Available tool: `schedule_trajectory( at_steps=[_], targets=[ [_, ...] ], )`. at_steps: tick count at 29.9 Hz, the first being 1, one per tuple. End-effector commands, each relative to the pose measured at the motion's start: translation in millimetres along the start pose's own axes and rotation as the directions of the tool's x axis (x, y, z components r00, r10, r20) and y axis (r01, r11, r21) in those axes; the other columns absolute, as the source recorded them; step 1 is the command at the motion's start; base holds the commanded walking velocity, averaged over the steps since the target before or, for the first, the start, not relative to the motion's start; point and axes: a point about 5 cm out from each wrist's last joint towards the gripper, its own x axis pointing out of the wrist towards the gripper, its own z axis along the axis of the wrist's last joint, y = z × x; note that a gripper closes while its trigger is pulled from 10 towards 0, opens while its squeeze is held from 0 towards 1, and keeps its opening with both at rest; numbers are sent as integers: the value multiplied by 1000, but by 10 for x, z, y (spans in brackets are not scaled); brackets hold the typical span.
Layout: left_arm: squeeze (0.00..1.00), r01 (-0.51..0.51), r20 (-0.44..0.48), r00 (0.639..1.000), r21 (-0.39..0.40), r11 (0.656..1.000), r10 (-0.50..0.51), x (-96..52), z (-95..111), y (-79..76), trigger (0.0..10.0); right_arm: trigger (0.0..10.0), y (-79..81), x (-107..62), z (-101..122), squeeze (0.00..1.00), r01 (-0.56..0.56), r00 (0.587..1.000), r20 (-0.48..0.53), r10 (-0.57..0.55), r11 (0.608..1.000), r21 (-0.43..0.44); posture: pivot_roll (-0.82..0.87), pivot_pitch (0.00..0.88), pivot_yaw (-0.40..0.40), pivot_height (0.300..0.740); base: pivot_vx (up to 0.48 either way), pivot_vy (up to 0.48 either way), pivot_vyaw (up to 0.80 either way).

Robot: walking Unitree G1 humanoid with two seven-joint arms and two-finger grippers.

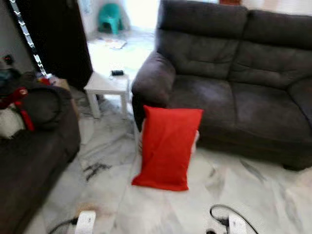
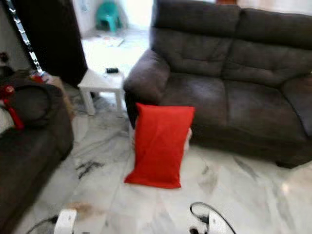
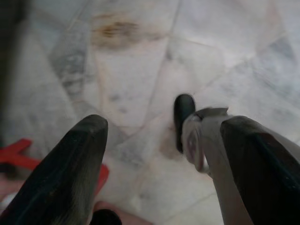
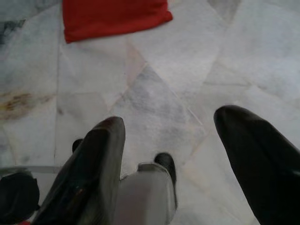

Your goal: Move the pillow to the sofa from floor

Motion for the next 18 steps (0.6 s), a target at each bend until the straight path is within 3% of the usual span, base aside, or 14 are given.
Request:
schedule_trajectory(
  at_steps=[1,12,18],
  targets=[
    [0,1,-5,1000,12,1000,-1,3,3,-19,10000,10000,-33,-14,-43,0,16,1000,-11,-16,1000,21,-27,0,-50,732,0,0,0],
    [0,8,2,1000,-24,1000,-8,2,2,-23,10000,10000,-28,-13,-40,0,16,1000,-6,-15,999,40,-26,0,-50,732,0,0,0],
    [0,5,4,1000,-23,1000,-5,2,3,-21,10000,10000,-30,-13,-39,0,19,1000,-2,-19,999,41,-27,0,-50,732,300,0,0]
  ],
)
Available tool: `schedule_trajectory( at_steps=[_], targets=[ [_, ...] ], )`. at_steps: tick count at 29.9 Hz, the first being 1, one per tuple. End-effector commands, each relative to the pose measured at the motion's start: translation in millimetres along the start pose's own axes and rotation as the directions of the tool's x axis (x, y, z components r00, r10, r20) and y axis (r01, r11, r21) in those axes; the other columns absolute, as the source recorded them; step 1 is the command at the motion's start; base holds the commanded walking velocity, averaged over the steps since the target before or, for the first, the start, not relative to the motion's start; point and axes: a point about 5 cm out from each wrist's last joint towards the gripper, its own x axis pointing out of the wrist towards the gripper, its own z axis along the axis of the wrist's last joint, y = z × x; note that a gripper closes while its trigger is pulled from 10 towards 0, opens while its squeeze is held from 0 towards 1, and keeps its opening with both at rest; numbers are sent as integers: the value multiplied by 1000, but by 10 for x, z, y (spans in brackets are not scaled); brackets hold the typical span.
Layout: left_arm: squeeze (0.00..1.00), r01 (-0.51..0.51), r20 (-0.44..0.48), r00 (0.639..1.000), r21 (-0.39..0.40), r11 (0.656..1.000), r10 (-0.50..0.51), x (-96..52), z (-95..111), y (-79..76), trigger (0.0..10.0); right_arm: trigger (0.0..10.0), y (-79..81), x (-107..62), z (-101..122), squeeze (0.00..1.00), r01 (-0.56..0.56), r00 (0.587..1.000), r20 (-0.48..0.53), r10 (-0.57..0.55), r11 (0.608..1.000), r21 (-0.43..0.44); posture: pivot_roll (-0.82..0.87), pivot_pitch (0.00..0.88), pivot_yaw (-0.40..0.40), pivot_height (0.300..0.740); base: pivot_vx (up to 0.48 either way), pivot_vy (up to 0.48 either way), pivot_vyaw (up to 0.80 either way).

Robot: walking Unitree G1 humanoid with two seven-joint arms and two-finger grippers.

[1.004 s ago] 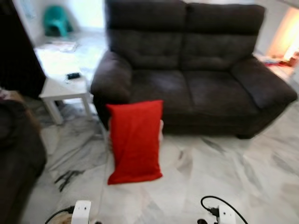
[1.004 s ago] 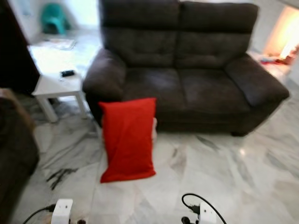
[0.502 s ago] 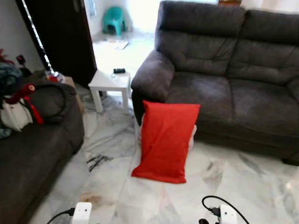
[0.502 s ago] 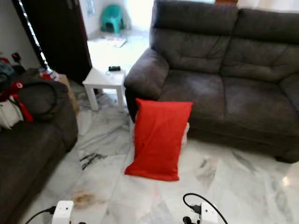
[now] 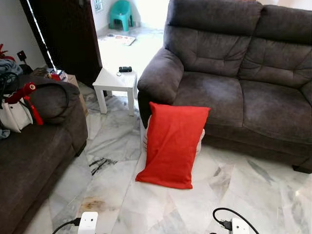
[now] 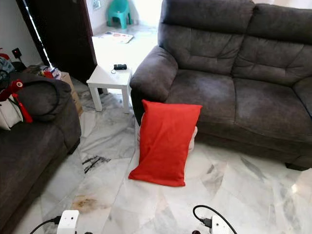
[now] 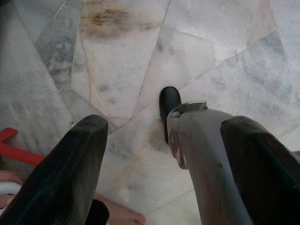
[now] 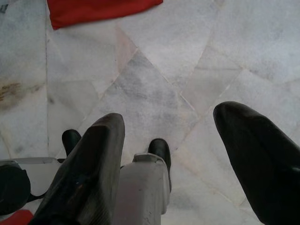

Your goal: Move the pillow to the sofa from floor

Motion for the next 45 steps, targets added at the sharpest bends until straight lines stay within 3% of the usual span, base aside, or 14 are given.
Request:
schedule_trajectory(
  at_steps=[1,45],
  targets=[
    [0,-5,-1,1000,-3,1000,5,-2,-3,17,10000,10000,-2,4,31,0,6,1000,15,-6,1000,8,-27,0,-51,732,307,0,0],
    [0,2,-2,1000,-19,1000,-2,-1,-6,-1,10000,10000,-13,2,36,0,6,1000,22,-6,1000,24,-24,0,-57,732,381,0,-127]
  ],
)
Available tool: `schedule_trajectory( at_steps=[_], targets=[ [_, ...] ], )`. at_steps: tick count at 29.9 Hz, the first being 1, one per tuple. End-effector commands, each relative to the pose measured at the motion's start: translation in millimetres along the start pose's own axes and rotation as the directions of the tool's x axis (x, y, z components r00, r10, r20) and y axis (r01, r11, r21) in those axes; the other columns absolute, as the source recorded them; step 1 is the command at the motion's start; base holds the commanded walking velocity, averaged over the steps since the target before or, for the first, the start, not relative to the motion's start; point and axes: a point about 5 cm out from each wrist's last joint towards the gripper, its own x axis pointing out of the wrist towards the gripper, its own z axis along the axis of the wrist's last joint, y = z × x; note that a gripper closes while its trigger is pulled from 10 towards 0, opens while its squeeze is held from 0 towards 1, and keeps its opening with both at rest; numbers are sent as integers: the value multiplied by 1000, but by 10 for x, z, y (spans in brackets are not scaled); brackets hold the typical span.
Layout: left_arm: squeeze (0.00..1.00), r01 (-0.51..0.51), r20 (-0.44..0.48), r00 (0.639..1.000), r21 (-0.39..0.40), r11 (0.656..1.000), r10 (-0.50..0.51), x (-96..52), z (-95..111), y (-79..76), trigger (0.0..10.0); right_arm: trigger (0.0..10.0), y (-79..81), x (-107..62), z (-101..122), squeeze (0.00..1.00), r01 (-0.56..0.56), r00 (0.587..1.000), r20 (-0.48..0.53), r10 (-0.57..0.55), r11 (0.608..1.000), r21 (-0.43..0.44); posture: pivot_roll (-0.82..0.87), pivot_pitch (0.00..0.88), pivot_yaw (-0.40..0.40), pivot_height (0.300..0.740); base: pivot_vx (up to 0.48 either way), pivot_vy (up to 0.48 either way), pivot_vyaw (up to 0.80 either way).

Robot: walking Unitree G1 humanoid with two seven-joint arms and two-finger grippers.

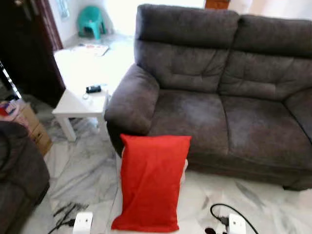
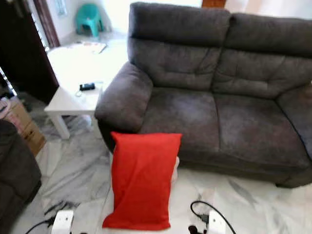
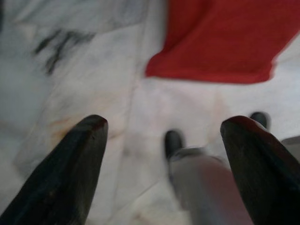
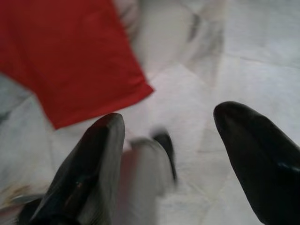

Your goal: Move the pillow to the sofa from floor

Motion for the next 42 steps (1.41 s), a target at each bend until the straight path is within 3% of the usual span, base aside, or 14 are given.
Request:
schedule_trajectory(
  at_steps=[1,9,35,42],
  targets=[
    [0,13,-5,1000,-1,1000,-13,3,-8,-54,10000,10000,-35,1,58,0,8,1000,17,-8,1000,-5,-24,0,-57,732,349,0,-800],
    [0,14,-7,1000,1,1000,-14,3,-11,-54,10000,10000,-39,1,61,0,13,1000,18,-13,1000,-13,-21,0,-58,732,330,0,0],
    [0,18,-5,1000,-4,1000,-18,3,-13,-63,10000,10000,-44,0,77,0,4,1000,21,-3,998,-59,-18,0,-61,732,0,0,0],
    [0,16,-4,1000,-3,1000,-16,3,-14,-60,10000,10000,-43,-1,74,0,5,1000,24,-4,999,-47,-18,0,-61,732,0,0,800]
  ],
)
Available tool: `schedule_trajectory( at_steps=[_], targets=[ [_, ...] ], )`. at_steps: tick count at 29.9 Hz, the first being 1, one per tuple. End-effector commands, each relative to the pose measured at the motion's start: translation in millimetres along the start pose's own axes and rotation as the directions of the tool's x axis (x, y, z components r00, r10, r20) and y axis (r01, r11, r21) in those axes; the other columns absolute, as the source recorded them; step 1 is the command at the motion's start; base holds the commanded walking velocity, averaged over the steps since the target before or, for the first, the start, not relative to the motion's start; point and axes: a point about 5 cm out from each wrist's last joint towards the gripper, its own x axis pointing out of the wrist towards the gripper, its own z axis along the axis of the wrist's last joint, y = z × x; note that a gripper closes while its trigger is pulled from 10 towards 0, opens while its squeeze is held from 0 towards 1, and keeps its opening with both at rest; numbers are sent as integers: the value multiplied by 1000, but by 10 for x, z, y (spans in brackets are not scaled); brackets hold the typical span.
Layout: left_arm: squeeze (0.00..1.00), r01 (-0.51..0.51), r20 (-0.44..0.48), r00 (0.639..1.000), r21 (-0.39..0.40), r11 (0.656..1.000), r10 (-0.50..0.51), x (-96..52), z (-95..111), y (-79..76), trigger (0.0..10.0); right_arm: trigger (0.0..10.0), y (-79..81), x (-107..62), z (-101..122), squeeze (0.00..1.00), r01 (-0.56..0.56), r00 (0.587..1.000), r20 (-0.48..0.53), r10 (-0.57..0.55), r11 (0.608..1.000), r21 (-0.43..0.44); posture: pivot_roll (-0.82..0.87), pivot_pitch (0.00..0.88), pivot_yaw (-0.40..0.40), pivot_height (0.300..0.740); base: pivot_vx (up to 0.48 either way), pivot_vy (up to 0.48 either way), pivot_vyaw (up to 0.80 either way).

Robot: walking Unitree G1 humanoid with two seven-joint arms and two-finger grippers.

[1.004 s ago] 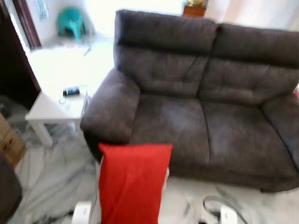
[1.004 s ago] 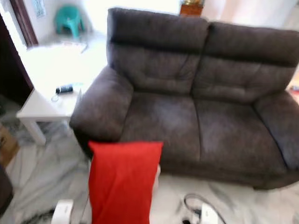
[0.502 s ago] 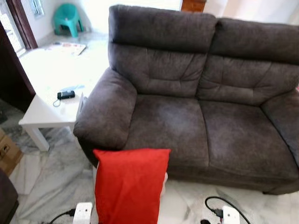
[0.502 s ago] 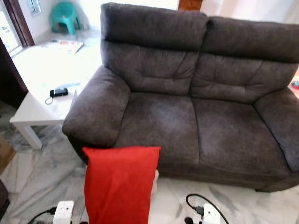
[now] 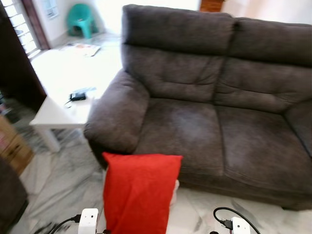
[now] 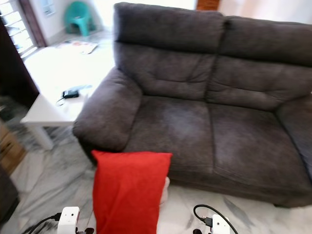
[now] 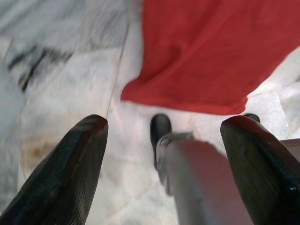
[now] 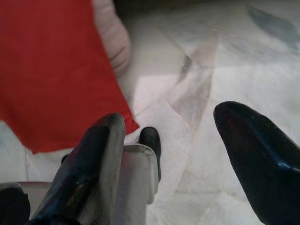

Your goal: Move the pillow to the sofa from floor

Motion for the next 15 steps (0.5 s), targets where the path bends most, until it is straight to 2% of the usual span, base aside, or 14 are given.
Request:
schedule_trajectory(
  at_steps=[1,4,10,15],
  targets=[
    [0,-2,-23,1000,1,1000,2,-9,-65,1,10000,10000,-11,-1,8,0,2,1000,2,-2,1000,-3,-18,0,-61,732,0,0,606],
    [0,-2,-23,1000,2,1000,2,-9,-65,1,10000,10000,-13,-2,0,0,7,1000,-1,-7,1000,15,-19,0,-61,732,0,0,0],
    [0,-1,-21,1000,7,1000,1,-8,-61,-1,10000,10000,-10,-1,9,0,-3,1000,-2,3,1000,-12,-18,0,-63,732,0,0,0],
    [0,0,-17,1000,15,1000,0,-8,-56,-2,10000,10000,-9,-1,9,0,-3,1000,1,3,1000,-3,-19,0,-63,732,0,0,744]
  ],
)
